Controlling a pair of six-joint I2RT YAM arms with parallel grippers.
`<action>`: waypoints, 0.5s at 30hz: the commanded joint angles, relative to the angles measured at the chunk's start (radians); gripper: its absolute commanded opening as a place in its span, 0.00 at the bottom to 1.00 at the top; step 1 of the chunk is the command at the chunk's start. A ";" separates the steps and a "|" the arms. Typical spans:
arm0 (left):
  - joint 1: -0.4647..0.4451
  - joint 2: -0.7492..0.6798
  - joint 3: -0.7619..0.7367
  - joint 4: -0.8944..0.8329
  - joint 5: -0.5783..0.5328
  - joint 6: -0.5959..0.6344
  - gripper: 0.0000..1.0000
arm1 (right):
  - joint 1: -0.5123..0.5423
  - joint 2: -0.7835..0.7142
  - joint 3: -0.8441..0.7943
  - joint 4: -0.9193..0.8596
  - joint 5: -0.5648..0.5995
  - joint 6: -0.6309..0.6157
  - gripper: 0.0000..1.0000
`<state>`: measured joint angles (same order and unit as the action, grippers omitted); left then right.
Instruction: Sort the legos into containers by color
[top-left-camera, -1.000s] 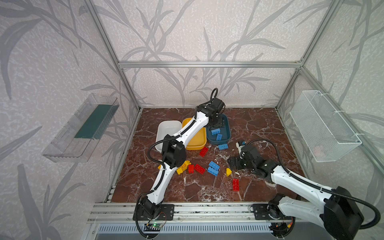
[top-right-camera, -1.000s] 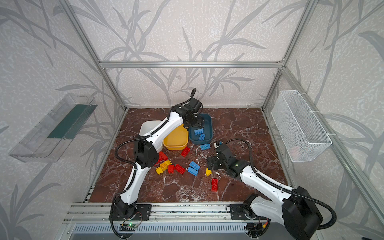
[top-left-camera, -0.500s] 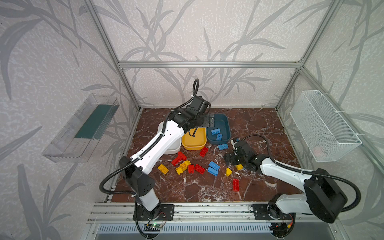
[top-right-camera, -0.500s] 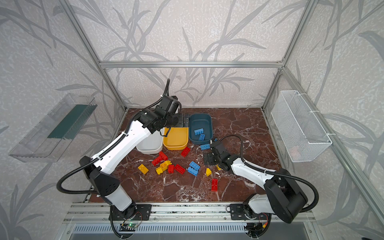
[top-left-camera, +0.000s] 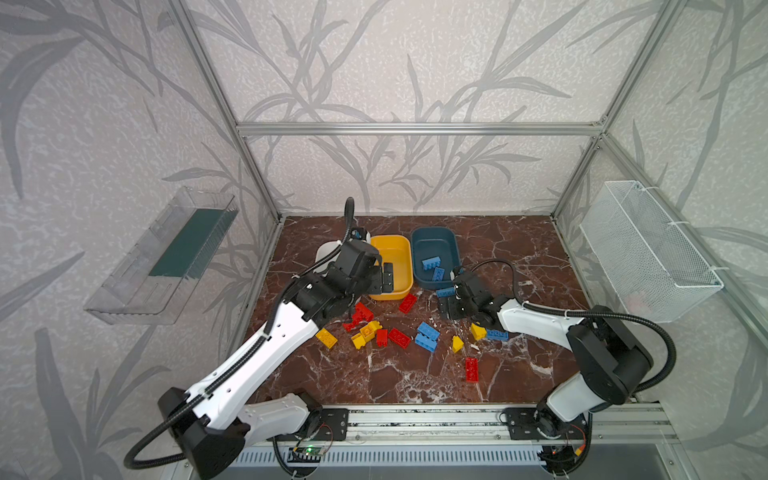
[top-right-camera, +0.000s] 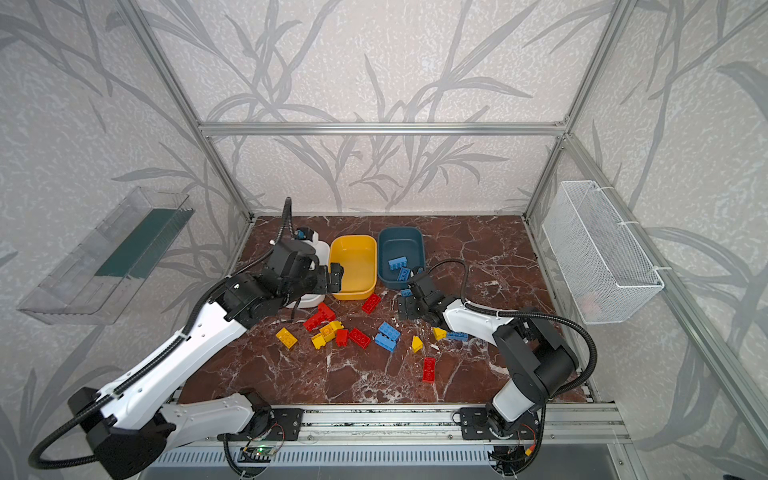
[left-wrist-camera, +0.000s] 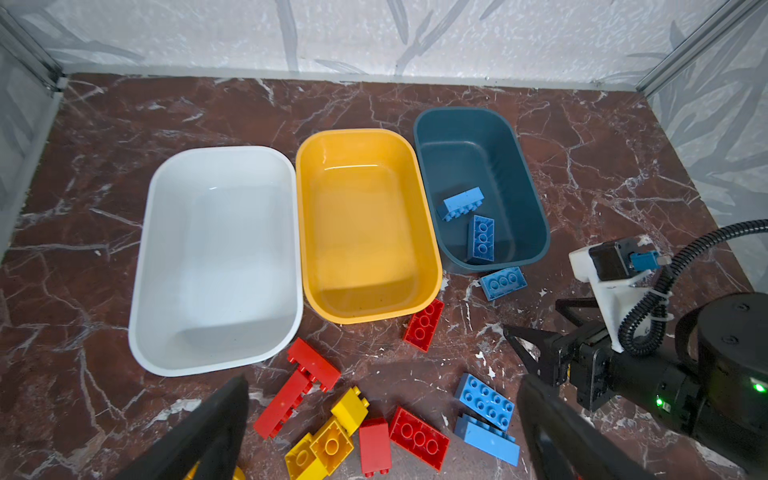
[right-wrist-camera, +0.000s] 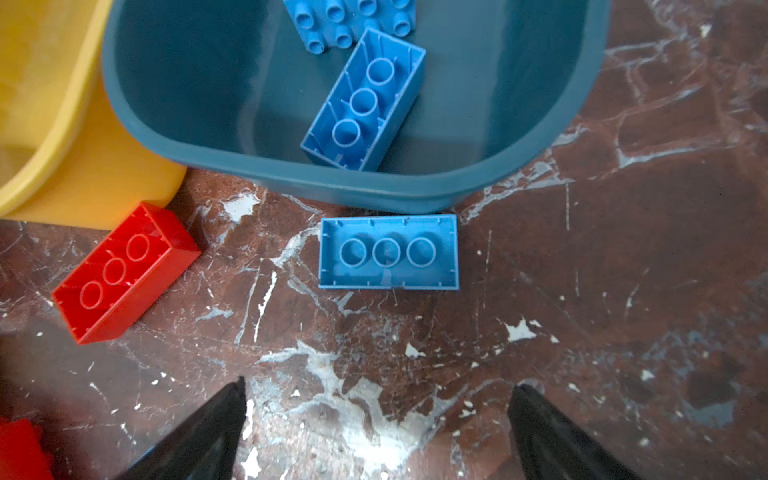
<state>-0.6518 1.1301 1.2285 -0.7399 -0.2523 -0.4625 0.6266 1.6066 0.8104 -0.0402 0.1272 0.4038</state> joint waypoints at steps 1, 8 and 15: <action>0.000 -0.081 -0.058 0.036 -0.057 0.028 0.99 | 0.003 0.039 0.046 0.009 0.026 -0.022 0.99; 0.000 -0.209 -0.196 0.061 -0.088 0.042 0.99 | 0.001 0.131 0.102 0.002 0.038 -0.041 1.00; 0.001 -0.247 -0.260 0.110 -0.088 0.053 0.99 | -0.014 0.205 0.156 -0.005 0.035 -0.047 0.99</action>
<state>-0.6518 0.8948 0.9779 -0.6724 -0.3149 -0.4305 0.6224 1.7943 0.9363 -0.0345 0.1497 0.3668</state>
